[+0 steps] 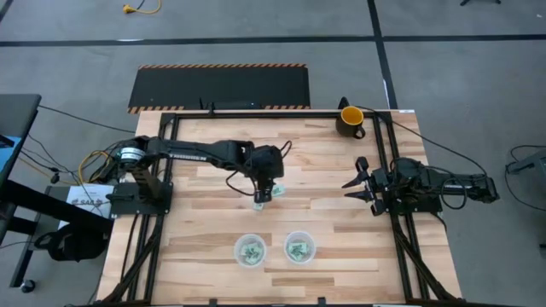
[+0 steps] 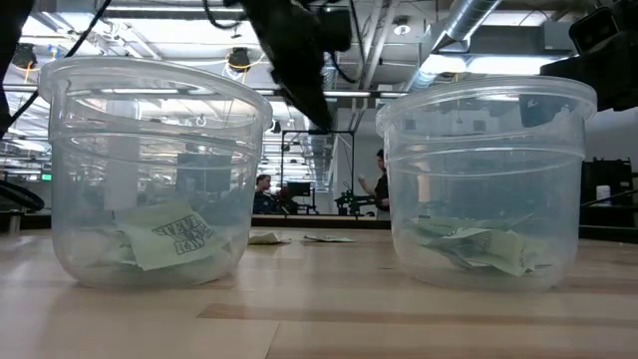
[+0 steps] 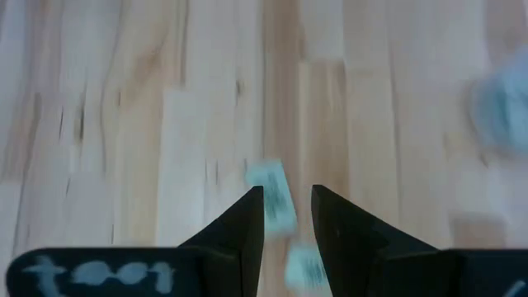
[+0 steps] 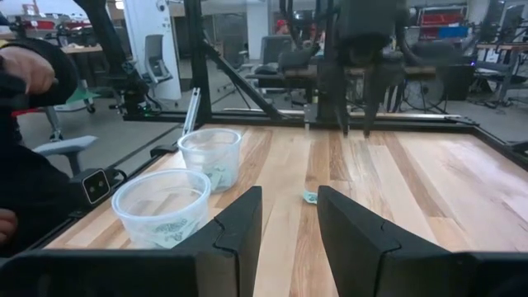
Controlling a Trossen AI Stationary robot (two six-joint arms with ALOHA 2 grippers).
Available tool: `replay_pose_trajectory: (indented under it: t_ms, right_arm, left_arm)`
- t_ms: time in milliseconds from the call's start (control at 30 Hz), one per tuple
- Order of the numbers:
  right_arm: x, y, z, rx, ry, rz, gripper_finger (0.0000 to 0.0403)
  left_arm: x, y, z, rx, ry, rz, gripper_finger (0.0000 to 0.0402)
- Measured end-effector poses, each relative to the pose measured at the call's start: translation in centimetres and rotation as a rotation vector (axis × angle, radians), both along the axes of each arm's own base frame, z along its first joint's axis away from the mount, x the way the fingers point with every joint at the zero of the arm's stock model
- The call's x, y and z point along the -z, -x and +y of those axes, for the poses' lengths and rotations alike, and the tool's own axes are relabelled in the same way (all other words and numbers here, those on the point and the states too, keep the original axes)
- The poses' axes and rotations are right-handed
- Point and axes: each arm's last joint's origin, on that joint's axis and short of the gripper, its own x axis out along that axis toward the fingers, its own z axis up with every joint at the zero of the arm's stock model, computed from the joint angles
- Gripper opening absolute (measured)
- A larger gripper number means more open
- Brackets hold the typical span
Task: Pick and place Stevia / Truvia into bins
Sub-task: Put the white stevia pack into the left transparent basket
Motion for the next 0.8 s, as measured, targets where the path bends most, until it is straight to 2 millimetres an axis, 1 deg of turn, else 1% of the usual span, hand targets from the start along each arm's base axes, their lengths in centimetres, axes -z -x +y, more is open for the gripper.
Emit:
replay_pose_trajectory:
  t_ms: [233,367,467,600,700,800]
  right_arm:
    - [0.1,-0.1,0.0,0.000,0.000,0.010,0.0113]
    - [0.1,-0.1,0.0,0.001,-0.001,0.014,0.0113]
    - [0.1,-0.1,0.0,0.000,-0.001,0.014,0.0113]
    - [0.1,-0.1,0.0,0.000,-0.001,0.014,0.0113]
    - [0.1,-0.1,0.0,0.000,-0.001,0.015,0.0113]
    - [0.1,-0.1,0.0,0.000,0.000,0.015,0.0113]
  left_arm:
    - [3.2,-1.7,0.3,0.033,-0.027,0.042,0.0093]
    - [5.2,-2.4,1.0,0.061,-0.036,0.083,0.0093]
    - [6.2,-2.9,2.1,0.060,-0.046,0.082,0.0093]
    - [7.4,-3.4,3.1,0.067,0.007,0.071,0.0093]
    - [8.5,-3.4,3.3,0.074,0.036,0.106,0.0093]
    - [9.3,-3.5,3.1,0.086,0.041,0.137,0.0098]
